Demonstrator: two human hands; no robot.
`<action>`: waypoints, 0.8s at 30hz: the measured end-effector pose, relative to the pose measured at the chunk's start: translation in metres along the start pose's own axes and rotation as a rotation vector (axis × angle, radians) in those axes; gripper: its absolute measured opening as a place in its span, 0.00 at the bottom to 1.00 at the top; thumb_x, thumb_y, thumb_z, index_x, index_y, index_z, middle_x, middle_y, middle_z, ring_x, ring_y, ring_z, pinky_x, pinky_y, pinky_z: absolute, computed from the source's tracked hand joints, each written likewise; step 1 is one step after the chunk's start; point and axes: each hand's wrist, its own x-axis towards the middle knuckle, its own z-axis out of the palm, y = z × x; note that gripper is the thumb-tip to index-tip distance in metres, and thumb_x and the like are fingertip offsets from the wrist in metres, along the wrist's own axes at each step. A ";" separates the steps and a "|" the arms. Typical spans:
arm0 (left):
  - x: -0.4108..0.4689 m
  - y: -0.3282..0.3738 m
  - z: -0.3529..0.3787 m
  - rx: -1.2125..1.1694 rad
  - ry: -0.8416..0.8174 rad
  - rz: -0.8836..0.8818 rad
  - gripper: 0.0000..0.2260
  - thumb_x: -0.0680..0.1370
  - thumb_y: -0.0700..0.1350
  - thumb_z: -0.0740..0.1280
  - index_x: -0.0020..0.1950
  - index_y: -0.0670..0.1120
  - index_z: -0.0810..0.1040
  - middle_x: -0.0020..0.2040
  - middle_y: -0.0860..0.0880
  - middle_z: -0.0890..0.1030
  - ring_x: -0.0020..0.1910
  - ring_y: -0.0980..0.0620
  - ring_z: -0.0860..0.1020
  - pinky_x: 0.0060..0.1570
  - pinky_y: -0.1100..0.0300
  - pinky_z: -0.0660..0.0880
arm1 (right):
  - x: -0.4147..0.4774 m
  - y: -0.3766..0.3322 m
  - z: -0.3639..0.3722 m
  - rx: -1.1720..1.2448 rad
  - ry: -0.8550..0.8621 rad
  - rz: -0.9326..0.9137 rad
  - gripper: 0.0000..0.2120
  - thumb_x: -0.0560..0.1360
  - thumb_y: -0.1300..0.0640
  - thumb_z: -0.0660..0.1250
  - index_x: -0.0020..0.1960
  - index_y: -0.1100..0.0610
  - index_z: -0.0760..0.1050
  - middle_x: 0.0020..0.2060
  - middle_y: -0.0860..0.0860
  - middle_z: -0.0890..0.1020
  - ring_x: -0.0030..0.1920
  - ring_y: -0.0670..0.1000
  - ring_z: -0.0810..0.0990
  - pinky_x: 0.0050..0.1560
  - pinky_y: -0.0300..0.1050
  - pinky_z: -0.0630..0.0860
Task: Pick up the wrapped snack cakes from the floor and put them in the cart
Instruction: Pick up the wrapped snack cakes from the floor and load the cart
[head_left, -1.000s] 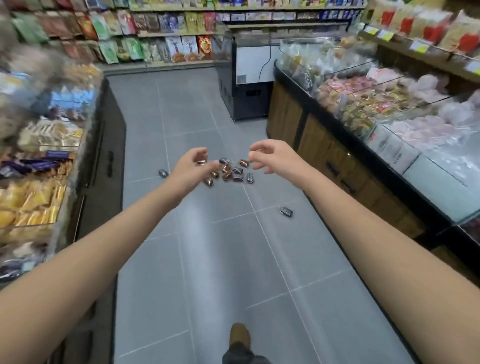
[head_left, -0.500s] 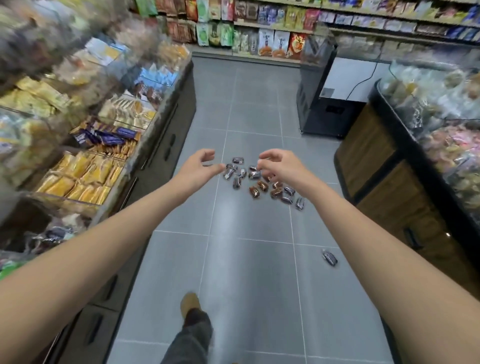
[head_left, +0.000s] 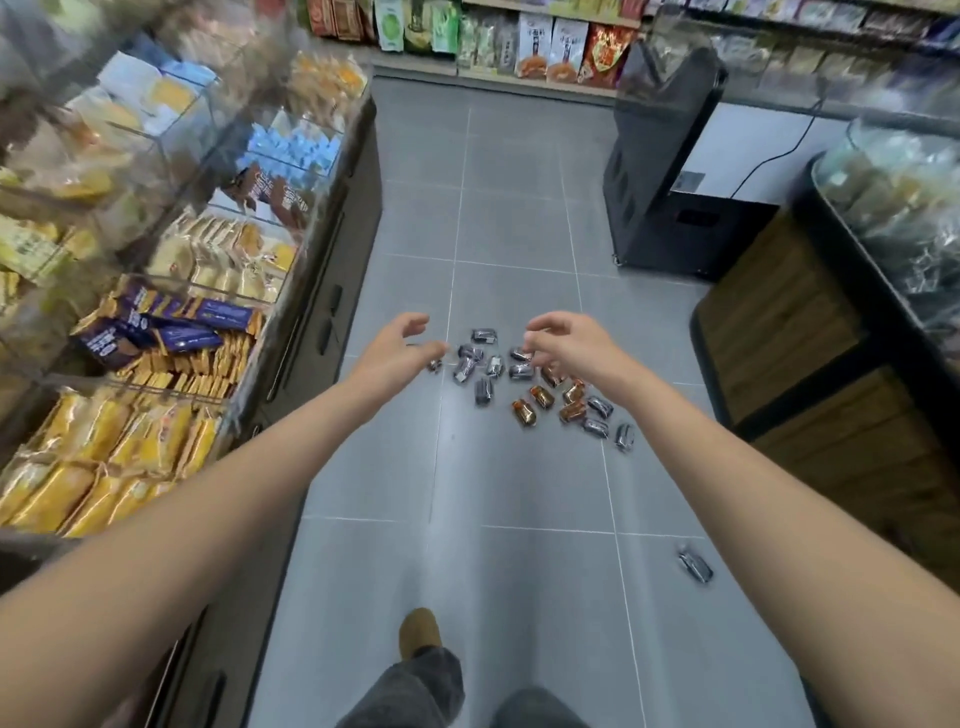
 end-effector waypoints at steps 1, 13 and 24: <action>0.018 0.003 -0.006 0.001 0.008 0.011 0.21 0.77 0.43 0.66 0.69 0.46 0.68 0.68 0.49 0.71 0.55 0.54 0.73 0.60 0.56 0.69 | 0.014 -0.004 0.000 0.007 0.010 0.005 0.08 0.78 0.58 0.64 0.57 0.56 0.74 0.46 0.51 0.81 0.38 0.43 0.79 0.35 0.40 0.70; 0.192 0.016 -0.027 0.066 -0.105 -0.051 0.23 0.77 0.44 0.66 0.71 0.46 0.66 0.71 0.47 0.67 0.62 0.50 0.71 0.61 0.57 0.67 | 0.180 -0.027 -0.004 0.026 0.017 0.097 0.14 0.79 0.58 0.63 0.63 0.61 0.73 0.57 0.58 0.80 0.46 0.50 0.79 0.33 0.36 0.67; 0.407 0.032 -0.010 0.126 -0.179 -0.223 0.27 0.76 0.46 0.68 0.73 0.45 0.63 0.72 0.47 0.66 0.55 0.55 0.73 0.53 0.63 0.64 | 0.398 -0.032 -0.019 0.109 -0.037 0.196 0.15 0.78 0.58 0.64 0.63 0.62 0.73 0.54 0.57 0.81 0.42 0.48 0.79 0.29 0.27 0.70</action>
